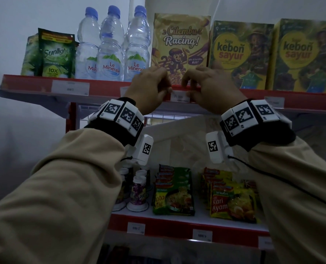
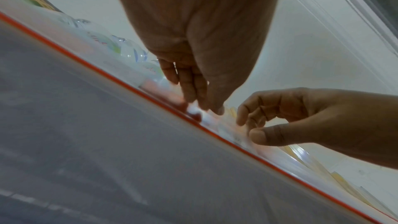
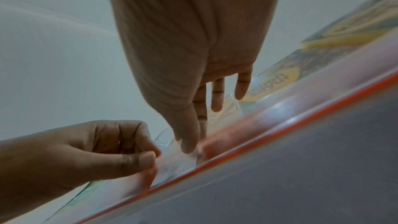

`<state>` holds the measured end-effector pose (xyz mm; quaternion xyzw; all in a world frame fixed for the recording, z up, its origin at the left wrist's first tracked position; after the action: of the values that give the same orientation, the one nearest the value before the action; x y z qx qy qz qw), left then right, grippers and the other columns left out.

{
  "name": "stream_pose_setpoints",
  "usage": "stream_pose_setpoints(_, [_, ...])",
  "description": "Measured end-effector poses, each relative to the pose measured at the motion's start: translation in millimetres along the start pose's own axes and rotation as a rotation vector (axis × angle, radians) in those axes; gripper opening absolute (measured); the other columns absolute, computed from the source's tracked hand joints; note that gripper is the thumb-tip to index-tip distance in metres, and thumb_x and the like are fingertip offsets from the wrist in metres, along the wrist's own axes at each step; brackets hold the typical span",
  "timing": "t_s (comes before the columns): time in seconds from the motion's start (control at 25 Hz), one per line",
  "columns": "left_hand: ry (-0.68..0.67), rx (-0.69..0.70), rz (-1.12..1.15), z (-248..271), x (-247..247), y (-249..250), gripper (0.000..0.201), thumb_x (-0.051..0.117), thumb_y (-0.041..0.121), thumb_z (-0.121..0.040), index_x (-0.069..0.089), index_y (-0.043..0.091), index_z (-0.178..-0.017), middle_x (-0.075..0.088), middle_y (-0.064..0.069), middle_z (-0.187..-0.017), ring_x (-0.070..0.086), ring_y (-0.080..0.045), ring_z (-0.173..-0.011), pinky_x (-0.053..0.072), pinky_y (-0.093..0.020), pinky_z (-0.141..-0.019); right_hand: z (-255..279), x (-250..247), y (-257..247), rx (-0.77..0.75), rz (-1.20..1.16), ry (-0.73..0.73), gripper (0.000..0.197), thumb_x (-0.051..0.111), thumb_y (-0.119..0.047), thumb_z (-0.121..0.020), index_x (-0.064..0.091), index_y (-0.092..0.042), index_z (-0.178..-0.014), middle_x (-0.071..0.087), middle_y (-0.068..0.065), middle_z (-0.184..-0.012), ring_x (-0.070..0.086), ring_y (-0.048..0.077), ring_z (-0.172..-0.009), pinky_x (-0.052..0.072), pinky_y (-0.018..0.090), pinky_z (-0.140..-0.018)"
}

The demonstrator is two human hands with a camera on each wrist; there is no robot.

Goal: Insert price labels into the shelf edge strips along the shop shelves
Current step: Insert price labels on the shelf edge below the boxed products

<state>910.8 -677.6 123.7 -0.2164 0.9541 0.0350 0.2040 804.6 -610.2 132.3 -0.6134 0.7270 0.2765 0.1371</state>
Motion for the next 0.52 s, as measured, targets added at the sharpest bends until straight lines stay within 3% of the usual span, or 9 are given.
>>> stream_pose_setpoints(0.08, [0.005, 0.005, -0.063, -0.1, -2.6, -5.0, 0.017, 0.062, 0.021, -0.087, 0.061, 0.012, -0.101, 0.054, -0.009, -0.109, 0.043, -0.027, -0.109, 0.032, -0.036, -0.093, -4.5, -2.1, -4.1, 0.013, 0.106, -0.015, 0.024, 0.060, -0.031, -0.087, 0.056, -0.032, -0.111, 0.055, -0.006, -0.120, 0.034, 0.029, -0.118, 0.028, 0.046, -0.092])
stream_pose_setpoints(0.2, [-0.030, 0.016, -0.022, 1.2, -10.3, -21.1, 0.021, 0.063, 0.015, -0.086, 0.066, 0.016, -0.107, 0.049, -0.010, -0.114, 0.039, -0.027, -0.114, 0.034, -0.035, -0.098, -16.7, 8.0, -18.1, 0.048, 0.054, -0.085, 0.029, 0.060, -0.027, -0.084, 0.057, -0.029, -0.112, 0.052, 0.000, -0.122, 0.036, 0.029, -0.120, 0.030, 0.047, -0.095])
stream_pose_setpoints(0.32, [-0.041, 0.037, 0.000, 11.0, -22.9, -42.6, 0.025, 0.063, 0.015, -0.087, 0.065, 0.017, -0.111, 0.046, -0.010, -0.117, 0.042, -0.025, -0.115, 0.037, -0.037, -0.098, -28.4, 18.3, -44.0, 0.051, -0.044, -0.026, 0.028, 0.063, -0.031, -0.082, 0.060, -0.023, -0.109, 0.054, 0.004, -0.118, 0.042, 0.028, -0.115, 0.035, 0.041, -0.095])
stream_pose_setpoints(0.52, [0.005, 0.021, -0.122, 33.5, -44.3, -84.9, 0.039, 0.060, 0.029, -0.089, 0.058, 0.016, -0.126, 0.052, -0.010, -0.116, 0.043, -0.028, -0.113, 0.038, -0.041, -0.097, -44.5, 30.0, -82.0, 0.038, -0.132, 0.048, 0.029, 0.068, -0.029, -0.078, 0.063, -0.016, -0.103, 0.059, 0.007, -0.109, 0.051, 0.027, -0.106, 0.039, 0.034, -0.090])
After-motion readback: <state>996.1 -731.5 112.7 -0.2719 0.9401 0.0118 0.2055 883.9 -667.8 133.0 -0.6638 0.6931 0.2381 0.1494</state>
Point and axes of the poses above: each hand's wrist, its own z-axis away from the middle knuckle, its own x-axis out of the palm, y = z × x, the point moved 9 cm from there along -z, towards the middle knuckle
